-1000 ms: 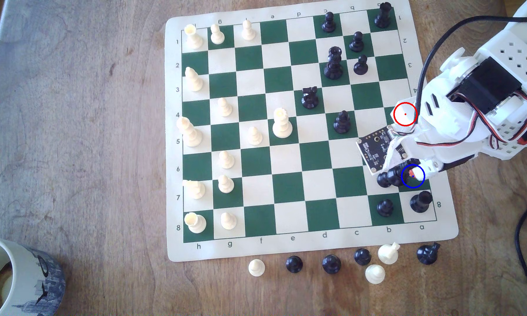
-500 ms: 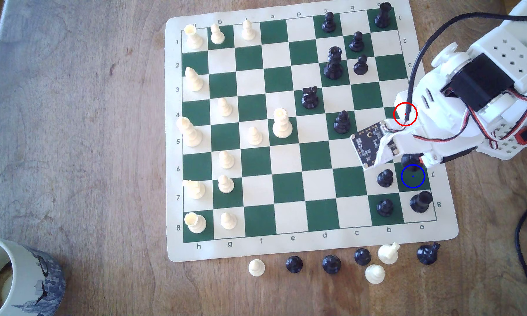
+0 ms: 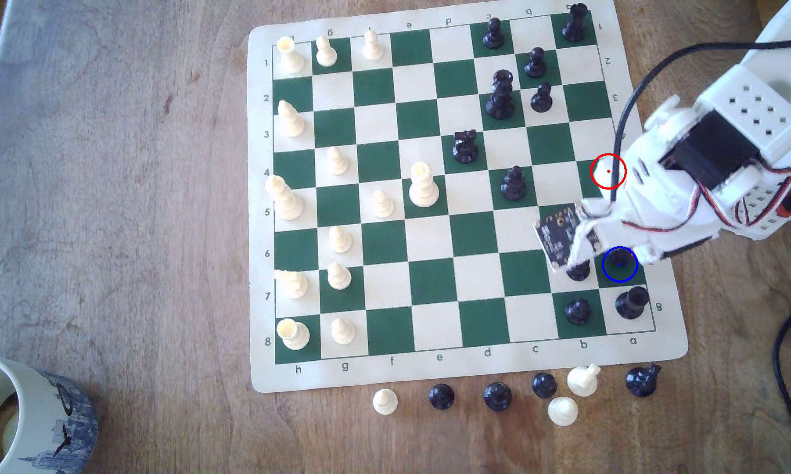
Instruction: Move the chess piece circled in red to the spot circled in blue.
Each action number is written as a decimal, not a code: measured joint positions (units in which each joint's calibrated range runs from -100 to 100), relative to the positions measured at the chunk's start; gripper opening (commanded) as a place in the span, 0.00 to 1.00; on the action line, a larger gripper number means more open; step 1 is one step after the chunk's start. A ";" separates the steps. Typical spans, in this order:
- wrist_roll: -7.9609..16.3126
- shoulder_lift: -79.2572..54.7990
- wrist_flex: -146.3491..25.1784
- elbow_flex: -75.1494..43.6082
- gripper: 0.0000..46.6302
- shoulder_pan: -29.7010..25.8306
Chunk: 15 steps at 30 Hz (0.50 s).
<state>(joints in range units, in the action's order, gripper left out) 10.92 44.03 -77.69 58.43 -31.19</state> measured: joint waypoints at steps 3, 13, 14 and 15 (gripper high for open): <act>0.15 -0.25 1.67 0.18 0.01 -0.15; 0.29 -2.51 2.71 0.18 0.01 -1.18; 0.29 -2.85 2.71 0.09 0.01 -1.25; 0.29 -2.85 2.79 0.09 0.02 -1.33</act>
<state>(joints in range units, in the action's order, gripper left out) 11.21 41.18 -74.90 58.52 -32.52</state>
